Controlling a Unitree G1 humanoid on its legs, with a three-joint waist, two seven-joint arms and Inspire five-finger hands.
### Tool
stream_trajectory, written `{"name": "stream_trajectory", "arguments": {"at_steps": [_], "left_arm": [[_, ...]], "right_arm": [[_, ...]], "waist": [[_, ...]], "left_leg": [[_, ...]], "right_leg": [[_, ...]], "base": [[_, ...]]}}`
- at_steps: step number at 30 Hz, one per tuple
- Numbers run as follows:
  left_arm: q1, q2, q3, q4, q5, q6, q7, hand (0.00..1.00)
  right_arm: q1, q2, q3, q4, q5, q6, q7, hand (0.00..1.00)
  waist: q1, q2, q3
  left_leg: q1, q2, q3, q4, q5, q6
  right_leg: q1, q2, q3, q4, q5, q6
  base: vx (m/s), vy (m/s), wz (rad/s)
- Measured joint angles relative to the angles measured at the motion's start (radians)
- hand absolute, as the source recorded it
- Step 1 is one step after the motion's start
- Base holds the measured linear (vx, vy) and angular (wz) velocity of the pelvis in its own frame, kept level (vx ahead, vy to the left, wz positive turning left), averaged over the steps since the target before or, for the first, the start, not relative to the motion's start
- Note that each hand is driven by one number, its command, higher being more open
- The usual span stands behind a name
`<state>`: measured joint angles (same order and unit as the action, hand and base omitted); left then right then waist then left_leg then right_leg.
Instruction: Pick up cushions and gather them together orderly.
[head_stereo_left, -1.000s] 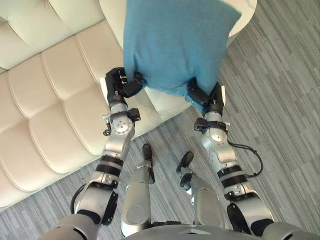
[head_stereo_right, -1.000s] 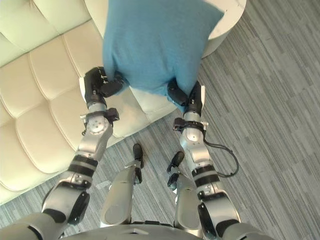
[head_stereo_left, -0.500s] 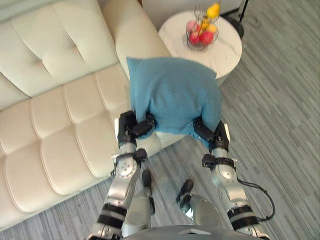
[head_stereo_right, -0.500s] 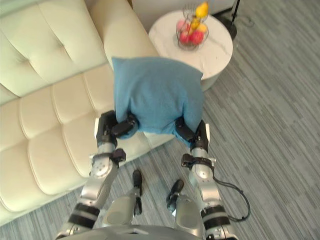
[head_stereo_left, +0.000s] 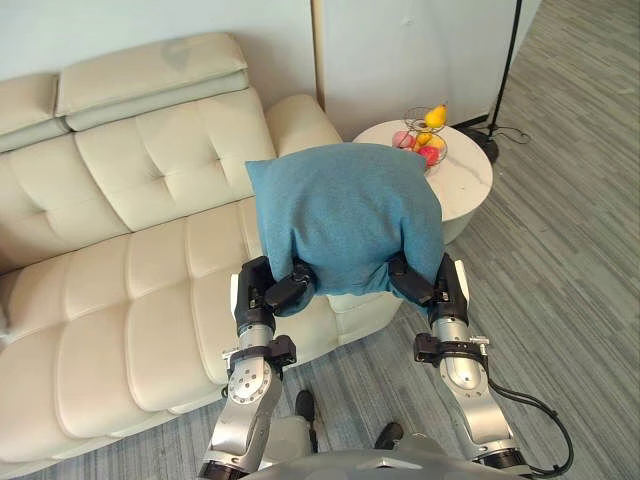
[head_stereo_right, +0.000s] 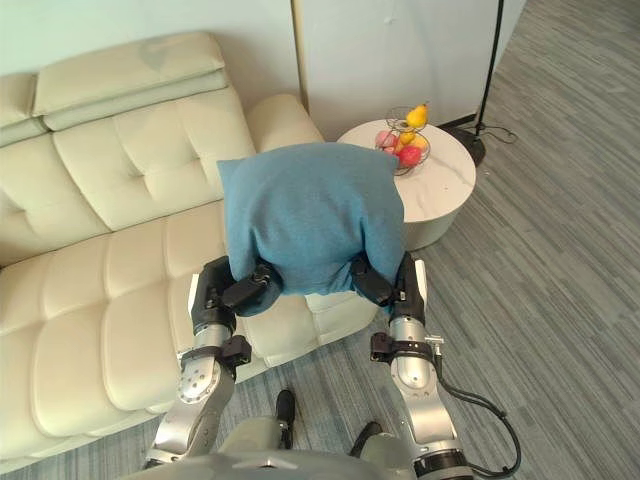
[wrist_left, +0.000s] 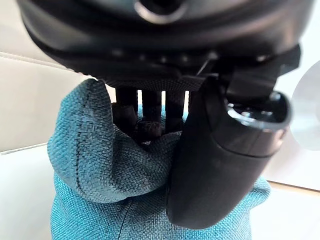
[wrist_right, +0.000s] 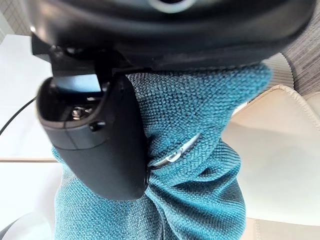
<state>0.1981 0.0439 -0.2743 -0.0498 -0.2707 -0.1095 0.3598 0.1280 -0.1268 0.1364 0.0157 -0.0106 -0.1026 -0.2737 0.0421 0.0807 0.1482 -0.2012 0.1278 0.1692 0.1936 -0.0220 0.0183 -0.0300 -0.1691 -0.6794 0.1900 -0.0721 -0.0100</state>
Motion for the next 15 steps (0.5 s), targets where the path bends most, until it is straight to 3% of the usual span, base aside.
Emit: {"name": "stream_trajectory", "arguments": {"at_steps": [3, 5, 6, 7, 8, 9, 11, 12, 13, 14, 15], "left_arm": [[0.0, -0.001, -0.046, 0.002, -0.017, 0.0, 0.0, 0.0], [-0.021, -0.003, -0.087, 0.007, -0.027, 0.0, 0.0, 0.0], [-0.03, -0.003, -0.099, 0.013, -0.028, 0.0, 0.0, 0.0], [-0.048, -0.007, -0.116, 0.024, -0.03, 0.0, -0.001, 0.0], [-0.071, 0.001, -0.12, 0.06, -0.032, -0.001, -0.002, 0.0], [-0.071, 0.003, -0.118, 0.066, -0.034, -0.001, -0.002, 0.0], [-0.063, 0.019, -0.107, 0.097, -0.035, -0.001, -0.001, 0.0], [-0.059, 0.023, -0.105, 0.097, -0.035, -0.001, -0.001, 0.0], [-0.052, 0.03, -0.098, 0.097, -0.035, -0.001, -0.001, 0.0], [-0.038, 0.039, -0.093, 0.096, -0.035, 0.0, -0.001, 0.0], [-0.021, 0.048, -0.093, 0.096, -0.035, 0.0, -0.002, 0.0]], "right_arm": [[-0.006, -0.005, -0.025, 0.004, -0.034, 0.012, -0.031, 0.0], [-0.006, -0.024, -0.053, 0.004, -0.039, 0.012, -0.056, 0.0], [-0.006, -0.028, -0.065, 0.004, -0.039, 0.012, -0.06, 0.0], [-0.008, -0.031, -0.086, 0.006, -0.038, 0.013, -0.067, 0.0], [-0.014, -0.011, -0.094, 0.029, -0.039, 0.016, -0.073, 0.0], [-0.014, -0.005, -0.094, 0.033, -0.04, 0.016, -0.073, 0.0], [-0.014, 0.032, -0.091, 0.069, -0.069, 0.017, -0.071, 0.0], [-0.014, 0.038, -0.088, 0.075, -0.069, 0.017, -0.068, 0.0], [-0.014, 0.044, -0.082, 0.091, -0.069, 0.018, -0.063, 0.0], [-0.014, 0.047, -0.076, 0.122, -0.067, 0.02, -0.054, 0.0], [-0.009, 0.054, -0.076, 0.152, -0.066, 0.023, -0.042, 0.0]], "waist": [[-0.014, 0.004, -0.013], [-0.047, 0.025, -0.036], [-0.048, 0.034, -0.042], [-0.046, 0.047, -0.052], [-0.045, 0.021, -0.053], [-0.047, 0.014, -0.056], [-0.046, -0.018, -0.056], [-0.045, -0.021, -0.054], [-0.042, -0.027, -0.051], [-0.045, -0.034, -0.044], [-0.053, -0.039, -0.043]], "left_leg": [[-0.015, 0.079, 0.137, 0.238, -0.077, -0.007], [0.02, 0.108, 0.16, 0.22, -0.102, -0.052], [0.035, 0.111, 0.161, 0.19, -0.095, -0.062], [0.069, 0.105, 0.151, 0.113, -0.106, -0.097], [0.094, 0.059, 0.148, 0.074, -0.098, -0.09], [0.097, 0.048, 0.146, 0.073, -0.1, -0.086], [0.125, -0.016, 0.142, 0.085, -0.122, -0.045], [0.128, -0.026, 0.14, 0.085, -0.131, -0.037], [0.135, -0.039, 0.132, 0.089, -0.144, -0.027], [0.151, -0.059, 0.109, 0.083, -0.158, -0.008], [0.167, -0.065, 0.07, 0.067, -0.163, 0.002]], "right_leg": [[0.004, -0.033, -0.04, -0.002, 0.016, 0.002], [0.017, -0.042, -0.106, -0.008, 0.033, 0.022], [0.016, -0.043, -0.117, -0.007, 0.038, 0.027], [0.011, -0.049, -0.131, 0.006, 0.044, 0.037], [0.005, -0.107, -0.131, 0.058, 0.041, 0.044], [0.003, -0.123, -0.13, 0.076, 0.038, 0.049], [-0.014, -0.244, -0.095, 0.241, 0.025, 0.065], [-0.024, -0.265, -0.082, 0.278, 0.028, 0.052], [-0.044, -0.293, -0.046, 0.341, 0.038, 0.0], [-0.085, -0.317, 0.058, 0.436, 0.077, -0.06], [-0.135, -0.29, 0.187, 0.497, 0.043, -0.041]], "base": [[0.0, 0.049, 0.46], [0.01, 0.137, 0.87], [0.02, 0.194, 0.63], [0.02, 0.255, 0.54], [0.02, 0.282, 0.45], [0.03, 0.345, 0.4], [0.04, 0.286, 0.33], [0.01, 0.191, 0.27], [0.0, 0.225, 0.33], [0.0, 0.171, 0.59], [0.0, 0.126, 0.52]]}}
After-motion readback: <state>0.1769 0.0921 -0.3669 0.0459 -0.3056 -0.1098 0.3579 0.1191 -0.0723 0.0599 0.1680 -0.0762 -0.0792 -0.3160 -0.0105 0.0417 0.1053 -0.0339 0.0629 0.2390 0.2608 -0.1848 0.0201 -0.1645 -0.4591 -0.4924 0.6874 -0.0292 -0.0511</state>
